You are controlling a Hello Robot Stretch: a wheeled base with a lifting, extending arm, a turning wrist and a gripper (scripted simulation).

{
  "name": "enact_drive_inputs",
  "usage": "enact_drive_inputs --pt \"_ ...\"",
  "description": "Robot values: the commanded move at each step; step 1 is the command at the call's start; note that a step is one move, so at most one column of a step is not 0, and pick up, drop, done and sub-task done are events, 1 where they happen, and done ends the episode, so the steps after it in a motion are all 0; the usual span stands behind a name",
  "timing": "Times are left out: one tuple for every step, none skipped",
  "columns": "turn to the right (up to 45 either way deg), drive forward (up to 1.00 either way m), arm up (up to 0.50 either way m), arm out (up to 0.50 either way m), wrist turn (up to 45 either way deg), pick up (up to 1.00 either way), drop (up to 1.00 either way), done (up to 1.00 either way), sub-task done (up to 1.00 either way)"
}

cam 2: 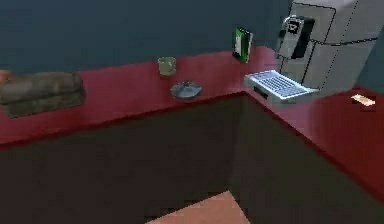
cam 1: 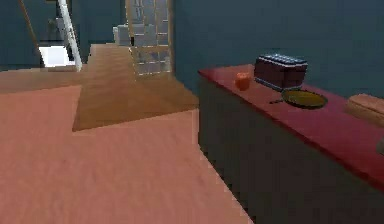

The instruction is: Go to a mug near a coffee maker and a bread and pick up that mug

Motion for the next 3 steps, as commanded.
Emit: enact_drive_inputs --pt "45.0 0.00 0.00 0.00 0.0 0.00 0.00 0.00 0.00" --pt "42.0 0.00 0.00 0.00 0.0 0.00 0.00 0.00 0.00" --pt "0.0 0.55 0.00 0.00 0.0 0.00 0.00 0.00 0.00"
